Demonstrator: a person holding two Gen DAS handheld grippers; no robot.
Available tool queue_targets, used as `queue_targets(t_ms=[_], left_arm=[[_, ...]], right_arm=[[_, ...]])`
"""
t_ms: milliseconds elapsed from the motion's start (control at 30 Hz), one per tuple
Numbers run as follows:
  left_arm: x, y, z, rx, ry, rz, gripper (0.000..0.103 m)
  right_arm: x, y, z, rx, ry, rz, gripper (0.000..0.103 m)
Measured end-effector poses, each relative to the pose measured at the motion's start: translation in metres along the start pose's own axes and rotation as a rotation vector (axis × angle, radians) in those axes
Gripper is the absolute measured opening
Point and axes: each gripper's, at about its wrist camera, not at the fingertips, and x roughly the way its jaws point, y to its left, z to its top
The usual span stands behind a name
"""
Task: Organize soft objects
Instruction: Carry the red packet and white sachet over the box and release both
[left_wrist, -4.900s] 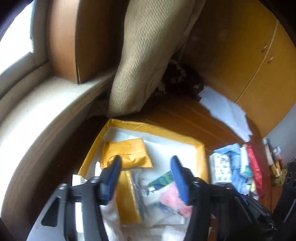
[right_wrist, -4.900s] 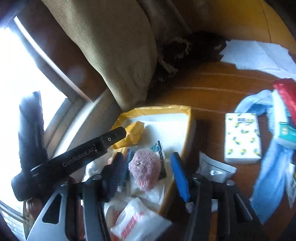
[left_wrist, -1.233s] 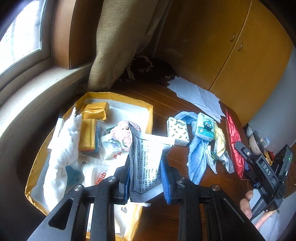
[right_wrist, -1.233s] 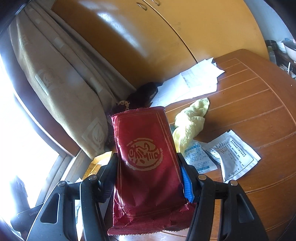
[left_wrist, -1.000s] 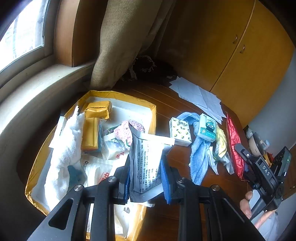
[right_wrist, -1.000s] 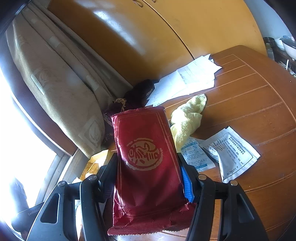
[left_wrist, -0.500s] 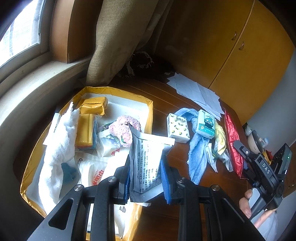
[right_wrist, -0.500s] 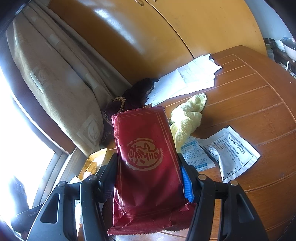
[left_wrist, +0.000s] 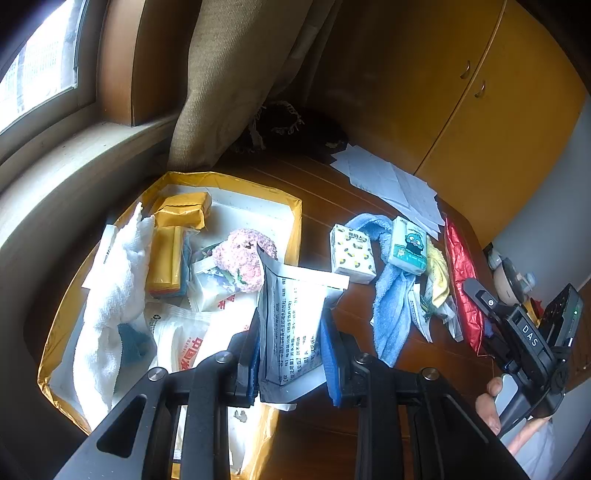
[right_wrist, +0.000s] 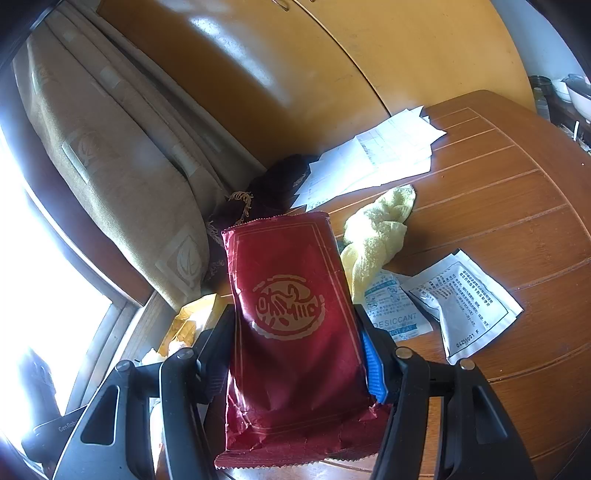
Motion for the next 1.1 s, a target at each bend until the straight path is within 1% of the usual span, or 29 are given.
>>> queue_targets(t_ms=[233,400,433,567,633,733,833,967,1100], left_arm=[[-0.001,0.003,0.000,-0.006,-0.004,-0.007,0.028],[-0.003,0.009,0.001,-0.009,-0.009,-0.017,0.028],[-0.004,0.011,0.001,-0.013,-0.012,-0.018,0.028],[-0.004,0.023,0.005,-0.033,-0.015,-0.017,0.028],[-0.005,0.029,0.007,-0.042,-0.017,-0.015,0.028],[-0.007,0.041,0.009,-0.052,-0.027,-0.007,0.028],[-0.007,0.056,0.013,-0.062,-0.027,0.009,0.028],[-0.001,0.072,0.018,-0.059,-0.012,0.016,0.028],[0.009,0.079,0.025,-0.058,-0.001,0.015,0.028]], right_arm=[[0.000,0.001,0.000,-0.005,-0.003,-0.002,0.059],[-0.004,0.009,0.000,-0.021,-0.013,-0.003,0.059],[-0.005,0.012,0.000,-0.026,-0.010,0.000,0.059],[-0.007,0.034,-0.003,-0.042,0.033,0.072,0.059],[-0.004,0.054,-0.005,-0.074,0.060,0.067,0.059],[0.011,0.084,-0.010,-0.113,0.122,0.114,0.059],[0.034,0.111,-0.016,-0.155,0.172,0.115,0.059],[0.069,0.145,-0.019,-0.219,0.224,0.058,0.059],[0.100,0.169,-0.022,-0.286,0.268,-0.001,0.059]])
